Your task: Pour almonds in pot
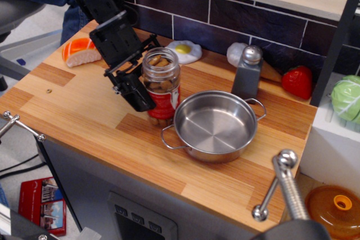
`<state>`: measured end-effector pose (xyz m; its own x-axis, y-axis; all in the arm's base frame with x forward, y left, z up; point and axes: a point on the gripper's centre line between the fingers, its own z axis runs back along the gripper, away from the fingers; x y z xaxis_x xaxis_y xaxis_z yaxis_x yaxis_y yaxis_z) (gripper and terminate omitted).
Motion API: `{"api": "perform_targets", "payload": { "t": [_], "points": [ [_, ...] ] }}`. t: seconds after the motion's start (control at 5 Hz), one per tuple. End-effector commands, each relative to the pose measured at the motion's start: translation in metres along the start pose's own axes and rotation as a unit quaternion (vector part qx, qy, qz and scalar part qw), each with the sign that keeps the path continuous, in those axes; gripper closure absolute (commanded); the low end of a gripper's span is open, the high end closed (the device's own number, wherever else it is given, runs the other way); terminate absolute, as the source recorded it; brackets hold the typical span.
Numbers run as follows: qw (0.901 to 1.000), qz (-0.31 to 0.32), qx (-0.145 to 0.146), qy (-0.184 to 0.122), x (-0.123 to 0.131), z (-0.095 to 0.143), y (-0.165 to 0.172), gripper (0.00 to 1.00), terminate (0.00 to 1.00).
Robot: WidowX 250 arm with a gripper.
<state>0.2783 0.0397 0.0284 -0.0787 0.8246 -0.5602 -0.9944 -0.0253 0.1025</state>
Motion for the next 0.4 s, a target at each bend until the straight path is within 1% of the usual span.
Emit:
{"api": "perform_targets", "payload": {
  "t": [0.0, 0.2],
  "points": [
    [0.9995, 0.013, -0.025, -0.015, 0.000, 0.012, 0.000, 1.00, 0.00],
    [0.9988, 0.004, -0.036, -0.033, -0.005, 0.024, -0.002, 1.00, 0.00]
  ]
}}
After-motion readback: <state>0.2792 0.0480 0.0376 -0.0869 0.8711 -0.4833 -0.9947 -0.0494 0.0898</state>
